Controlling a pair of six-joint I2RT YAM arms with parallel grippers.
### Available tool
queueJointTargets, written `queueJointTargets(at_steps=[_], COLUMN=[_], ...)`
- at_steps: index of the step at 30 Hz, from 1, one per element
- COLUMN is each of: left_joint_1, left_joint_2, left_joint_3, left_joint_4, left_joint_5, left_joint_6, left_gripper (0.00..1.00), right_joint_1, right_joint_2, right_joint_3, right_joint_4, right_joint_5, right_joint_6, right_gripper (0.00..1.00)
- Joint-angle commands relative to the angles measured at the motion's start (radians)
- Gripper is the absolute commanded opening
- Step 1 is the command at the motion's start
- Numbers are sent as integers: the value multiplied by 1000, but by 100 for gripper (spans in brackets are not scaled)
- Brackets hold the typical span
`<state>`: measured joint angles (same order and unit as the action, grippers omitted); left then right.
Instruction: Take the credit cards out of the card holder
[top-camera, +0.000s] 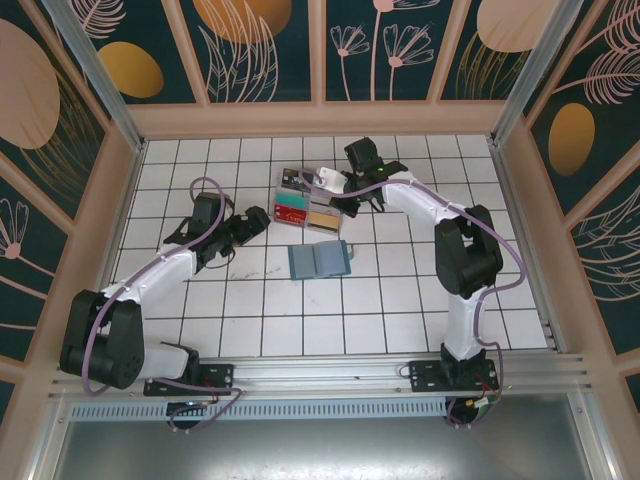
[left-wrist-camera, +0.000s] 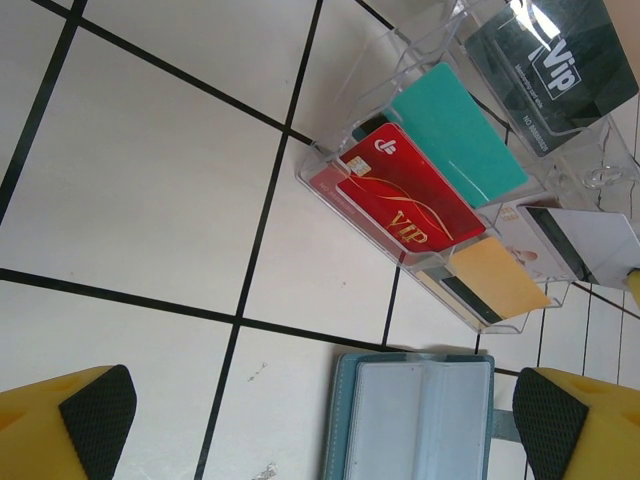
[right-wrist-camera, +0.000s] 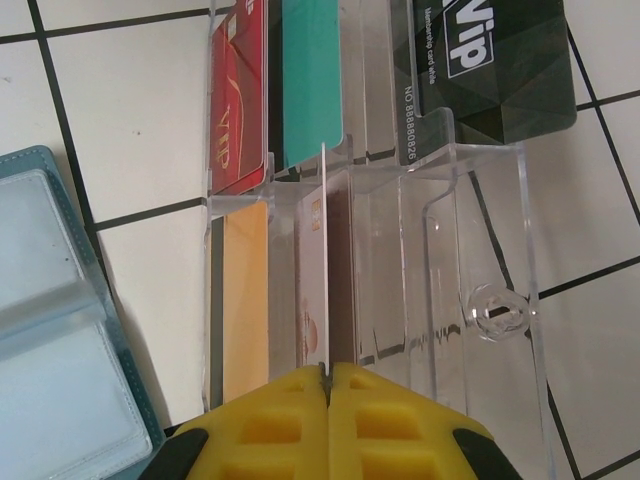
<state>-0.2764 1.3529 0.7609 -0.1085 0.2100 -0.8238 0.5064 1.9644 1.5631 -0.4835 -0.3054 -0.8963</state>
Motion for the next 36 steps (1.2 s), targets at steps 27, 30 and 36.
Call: queueJointTargets(at_steps=[27,30,36], left_joint_1=[5,5,5], left_joint_2=[-3,-6,-13], left_joint_3=[-17,-16,-21], left_joint_4=[23,23,22], left_joint_5=[42,46,58], left_joint_6=[-2,0,6], left_gripper=[99,99,99], right_joint_1=[-3,-1,24], right_joint_2=[-35,-103,-228], right_joint_3=[-25,-59,-150], right_joint_4=[97,115,157], right_joint_5=[-25,-44,-10], right_joint_6=[84,156,490], right_gripper=[22,22,25])
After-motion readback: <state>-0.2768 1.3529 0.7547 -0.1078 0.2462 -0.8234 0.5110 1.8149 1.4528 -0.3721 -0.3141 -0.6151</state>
